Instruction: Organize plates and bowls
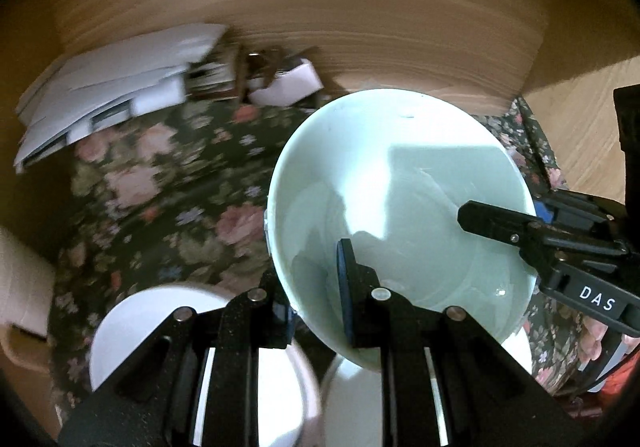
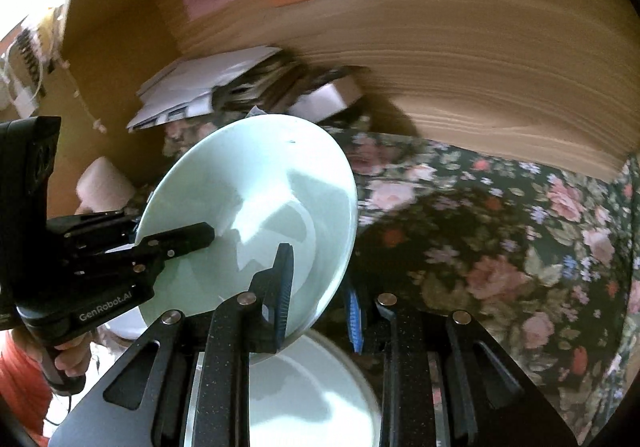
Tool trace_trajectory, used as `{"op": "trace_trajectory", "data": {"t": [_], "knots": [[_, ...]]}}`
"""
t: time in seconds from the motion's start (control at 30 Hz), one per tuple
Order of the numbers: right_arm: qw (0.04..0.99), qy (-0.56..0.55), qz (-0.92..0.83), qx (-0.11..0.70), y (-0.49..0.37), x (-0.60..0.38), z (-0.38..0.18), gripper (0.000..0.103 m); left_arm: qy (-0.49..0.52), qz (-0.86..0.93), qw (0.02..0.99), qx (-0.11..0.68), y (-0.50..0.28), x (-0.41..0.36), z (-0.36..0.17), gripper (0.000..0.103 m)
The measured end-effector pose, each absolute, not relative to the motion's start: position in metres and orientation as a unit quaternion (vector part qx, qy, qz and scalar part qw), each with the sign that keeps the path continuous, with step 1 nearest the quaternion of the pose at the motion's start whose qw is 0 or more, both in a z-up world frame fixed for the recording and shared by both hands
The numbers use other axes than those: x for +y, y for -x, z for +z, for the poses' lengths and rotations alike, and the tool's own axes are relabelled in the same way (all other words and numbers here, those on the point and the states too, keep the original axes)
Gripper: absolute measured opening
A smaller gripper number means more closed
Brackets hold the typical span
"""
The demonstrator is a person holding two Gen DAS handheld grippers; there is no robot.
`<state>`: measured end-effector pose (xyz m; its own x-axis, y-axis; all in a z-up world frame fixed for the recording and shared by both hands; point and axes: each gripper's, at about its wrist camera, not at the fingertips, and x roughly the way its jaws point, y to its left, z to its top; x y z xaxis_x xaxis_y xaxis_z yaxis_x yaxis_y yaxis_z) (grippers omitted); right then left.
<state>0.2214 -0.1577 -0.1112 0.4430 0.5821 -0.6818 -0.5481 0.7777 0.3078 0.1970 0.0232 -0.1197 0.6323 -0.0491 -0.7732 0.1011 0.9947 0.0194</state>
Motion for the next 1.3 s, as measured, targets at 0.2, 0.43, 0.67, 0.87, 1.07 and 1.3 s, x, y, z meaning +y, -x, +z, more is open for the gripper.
{"op": "trace_trajectory", "data": {"t": [0.2,0.43,0.67,0.87,1.07,1.3], "knots": [[0.838,-0.008,0.363,0.407,-0.208,-0.127,-0.109,0.022,-0.016,-0.013,0.909,0.417,-0.172,0.053,-0.115,0.017],[0.826,0.007,0.391,0.405,-0.192,-0.094,-0.109,0.022,-0.001,0.015,0.912,0.409,-0.145,0.083,-0.116,0.017],[0.813,0.019,0.413,0.409,-0.179,-0.068,-0.113,0.022,0.013,0.04,0.913,0.407,-0.12,0.111,-0.118,0.017],[0.801,0.03,0.428,0.419,-0.171,-0.047,-0.121,0.022,0.027,0.055,0.91,0.41,-0.104,0.13,-0.125,0.017],[0.791,0.035,0.433,0.43,-0.166,-0.036,-0.13,0.022,0.036,0.062,0.907,0.415,-0.094,0.141,-0.134,0.017],[0.784,0.047,0.432,0.442,-0.164,-0.031,-0.137,0.023,0.035,0.061,0.907,0.416,-0.091,0.143,-0.14,0.017]]}}
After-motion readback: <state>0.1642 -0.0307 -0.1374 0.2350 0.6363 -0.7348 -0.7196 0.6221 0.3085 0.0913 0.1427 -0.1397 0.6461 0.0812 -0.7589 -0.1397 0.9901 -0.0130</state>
